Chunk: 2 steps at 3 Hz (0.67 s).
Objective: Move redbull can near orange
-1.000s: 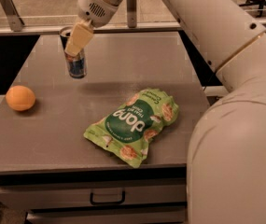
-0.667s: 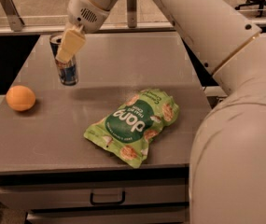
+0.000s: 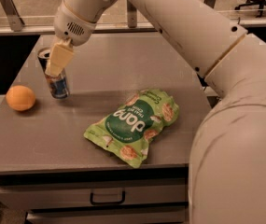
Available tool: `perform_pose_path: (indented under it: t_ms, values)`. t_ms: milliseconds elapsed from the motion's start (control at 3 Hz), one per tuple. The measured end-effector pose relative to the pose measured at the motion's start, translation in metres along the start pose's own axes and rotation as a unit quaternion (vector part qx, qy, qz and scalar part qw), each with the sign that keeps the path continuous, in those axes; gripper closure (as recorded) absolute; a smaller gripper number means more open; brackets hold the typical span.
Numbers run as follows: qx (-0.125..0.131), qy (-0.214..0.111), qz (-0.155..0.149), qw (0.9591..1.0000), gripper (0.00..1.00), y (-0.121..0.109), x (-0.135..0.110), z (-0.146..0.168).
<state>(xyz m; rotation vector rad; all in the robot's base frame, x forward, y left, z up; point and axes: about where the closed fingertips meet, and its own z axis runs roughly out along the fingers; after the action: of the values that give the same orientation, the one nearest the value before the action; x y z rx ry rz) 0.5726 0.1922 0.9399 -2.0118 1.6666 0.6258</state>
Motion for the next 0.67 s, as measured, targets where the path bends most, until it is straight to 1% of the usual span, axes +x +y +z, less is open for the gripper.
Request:
perform_pose_path:
  t_ms: [333, 667]
  values:
    - [0.001, 0.005, -0.004, 1.0000, 0.77, 0.005, -0.003, 0.008]
    - [0.000, 0.006, -0.010, 0.9999, 0.45, 0.010, -0.008, 0.019]
